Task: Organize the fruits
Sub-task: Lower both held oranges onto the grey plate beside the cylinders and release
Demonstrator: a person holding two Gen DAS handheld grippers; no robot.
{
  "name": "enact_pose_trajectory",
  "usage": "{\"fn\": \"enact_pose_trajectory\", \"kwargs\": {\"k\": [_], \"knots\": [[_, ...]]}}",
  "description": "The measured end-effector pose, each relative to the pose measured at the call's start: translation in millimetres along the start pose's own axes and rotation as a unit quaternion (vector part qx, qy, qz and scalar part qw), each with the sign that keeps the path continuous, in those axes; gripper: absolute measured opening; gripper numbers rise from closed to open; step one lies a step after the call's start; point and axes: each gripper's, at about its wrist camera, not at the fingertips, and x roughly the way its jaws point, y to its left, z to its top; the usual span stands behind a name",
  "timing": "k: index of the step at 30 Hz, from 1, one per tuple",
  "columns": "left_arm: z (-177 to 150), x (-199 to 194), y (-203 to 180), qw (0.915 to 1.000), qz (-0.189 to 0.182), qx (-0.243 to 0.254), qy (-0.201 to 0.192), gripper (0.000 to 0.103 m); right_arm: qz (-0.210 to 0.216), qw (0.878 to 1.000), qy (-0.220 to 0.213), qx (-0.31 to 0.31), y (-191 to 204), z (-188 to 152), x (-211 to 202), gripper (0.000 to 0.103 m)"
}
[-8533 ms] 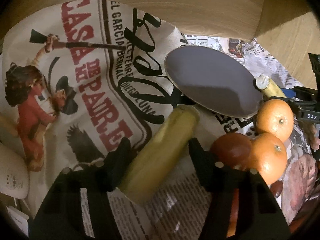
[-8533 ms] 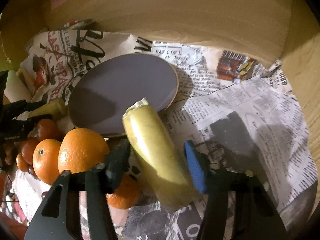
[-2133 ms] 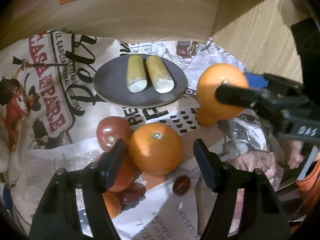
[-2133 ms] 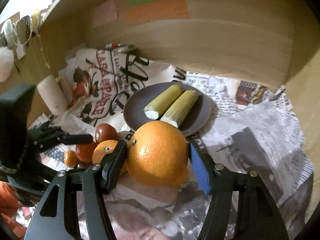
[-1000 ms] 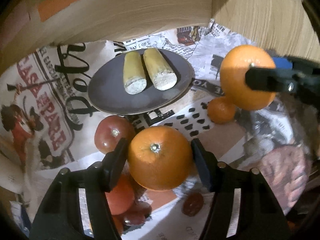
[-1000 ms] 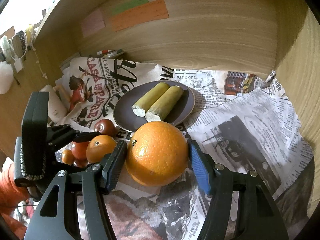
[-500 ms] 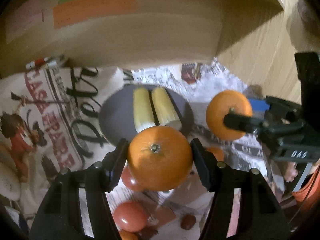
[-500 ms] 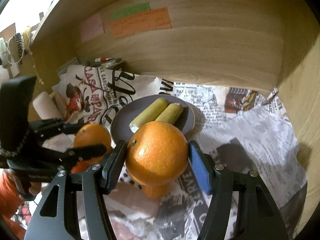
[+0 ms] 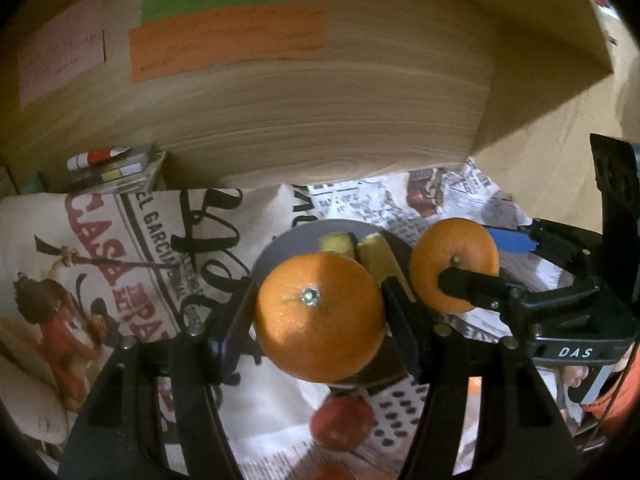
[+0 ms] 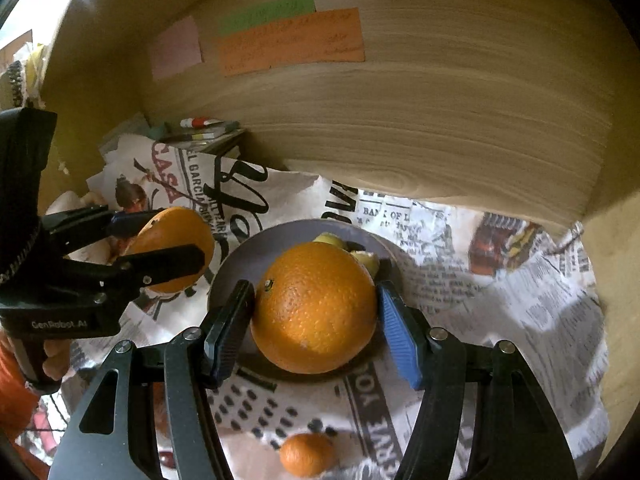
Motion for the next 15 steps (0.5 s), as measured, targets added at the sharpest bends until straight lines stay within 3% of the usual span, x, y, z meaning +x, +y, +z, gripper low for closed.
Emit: {"fn": "enact_pose_trajectory", "kwargs": {"k": [15], "knots": [[7.8, 68.0, 32.8, 0.9986, -0.002, -0.002, 0.054, 0.063, -0.01, 0.999, 0.047, -0.009, -6.1, 24.9, 62.4, 0.06]]}}
